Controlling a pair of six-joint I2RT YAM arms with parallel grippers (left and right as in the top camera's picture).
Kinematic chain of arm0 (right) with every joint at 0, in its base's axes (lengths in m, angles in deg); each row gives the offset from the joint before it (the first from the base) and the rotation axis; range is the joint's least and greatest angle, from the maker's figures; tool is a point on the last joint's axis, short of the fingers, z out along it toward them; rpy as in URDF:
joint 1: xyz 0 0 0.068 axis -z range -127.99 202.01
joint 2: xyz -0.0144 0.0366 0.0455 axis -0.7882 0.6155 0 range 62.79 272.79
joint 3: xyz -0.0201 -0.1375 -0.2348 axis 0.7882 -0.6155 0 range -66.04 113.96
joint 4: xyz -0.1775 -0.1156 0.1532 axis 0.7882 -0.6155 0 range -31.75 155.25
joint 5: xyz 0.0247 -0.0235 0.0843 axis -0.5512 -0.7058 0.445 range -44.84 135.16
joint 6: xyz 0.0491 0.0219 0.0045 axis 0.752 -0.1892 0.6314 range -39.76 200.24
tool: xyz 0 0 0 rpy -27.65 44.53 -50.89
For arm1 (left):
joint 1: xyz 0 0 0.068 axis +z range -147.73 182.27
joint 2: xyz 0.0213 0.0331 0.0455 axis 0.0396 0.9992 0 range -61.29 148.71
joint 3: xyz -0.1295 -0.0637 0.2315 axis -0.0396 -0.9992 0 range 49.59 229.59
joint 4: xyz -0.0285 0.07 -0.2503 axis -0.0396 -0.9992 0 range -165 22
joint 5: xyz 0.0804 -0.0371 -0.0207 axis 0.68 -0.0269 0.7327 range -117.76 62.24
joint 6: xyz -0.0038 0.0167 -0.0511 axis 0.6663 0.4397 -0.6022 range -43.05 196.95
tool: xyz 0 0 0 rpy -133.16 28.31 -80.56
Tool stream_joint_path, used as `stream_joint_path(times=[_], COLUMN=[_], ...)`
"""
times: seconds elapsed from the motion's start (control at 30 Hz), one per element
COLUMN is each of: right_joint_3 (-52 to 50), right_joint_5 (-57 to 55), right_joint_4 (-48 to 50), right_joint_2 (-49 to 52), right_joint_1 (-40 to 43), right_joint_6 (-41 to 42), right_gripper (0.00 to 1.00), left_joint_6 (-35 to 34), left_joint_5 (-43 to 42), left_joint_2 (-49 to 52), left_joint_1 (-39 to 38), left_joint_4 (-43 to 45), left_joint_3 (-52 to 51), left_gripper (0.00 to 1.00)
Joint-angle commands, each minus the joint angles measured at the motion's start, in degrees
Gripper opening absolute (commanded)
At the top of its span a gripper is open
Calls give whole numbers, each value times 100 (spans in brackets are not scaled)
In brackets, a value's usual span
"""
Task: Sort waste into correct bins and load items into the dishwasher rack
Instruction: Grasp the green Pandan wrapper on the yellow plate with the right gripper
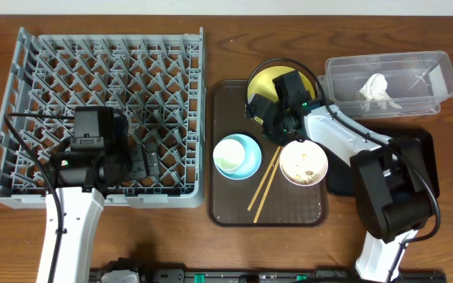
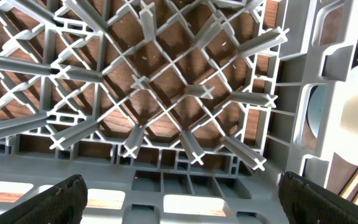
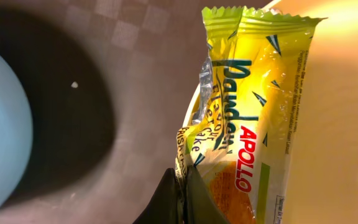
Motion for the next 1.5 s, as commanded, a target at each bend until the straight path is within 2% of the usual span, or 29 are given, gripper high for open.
stream_joint_path(times=[0.0, 0.1, 0.27, 0.4, 0.47, 0.5, 0.57, 0.6, 0.77, 1.07, 1.27, 1.33, 1.47], right_joint_3=[20, 20, 20, 20, 17, 17, 17, 17, 17, 17, 17, 17, 17], right_joint_5=[9, 9, 13, 74, 79, 74, 72, 44, -369, -446, -581, -654, -660], right_joint_4=[-179, -343, -476, -570, -664, -669, -603, -542, -177, -87, -24, 7, 42], right_joint_2=[-179, -376, -651, -678, -678, -678, -678, -678, -669, -286, -15, 22, 59], right_joint_1=[-17, -17, -20, -22, -22, -22, -22, -22, -20, -22, -17, -17, -15], right_joint_6=[557, 708, 994, 1346, 1346, 1346, 1344, 1344, 1342, 1346, 1346, 1349, 1569], right_gripper=[1, 1, 9, 24, 25, 33, 59, 66, 76, 77, 74, 68, 48], left_joint_6=[-50, -50, -48, -50, -48, -48, -48, -48, -48, -50, -50, -50, -50], left_joint_5=[-57, -57, -57, -57, -57, -57, -57, -57, -57, -57, -57, -57, -57], left_joint_2=[2, 2, 2, 0, 2, 2, 2, 0, 2, 2, 2, 2, 2], left_joint_1=[-17, -17, -17, -17, -17, -17, -17, -17, -17, -17, -17, -17, -17], left_joint_4=[-9, -9, -9, -9, -9, -7, -7, -7, -9, -7, -9, -9, -9], left_joint_3=[125, 125, 125, 125, 125, 125, 125, 125, 125, 125, 125, 125, 125], left_gripper=[100, 100, 100, 100, 100, 100, 100, 100, 100, 100, 100, 100, 100])
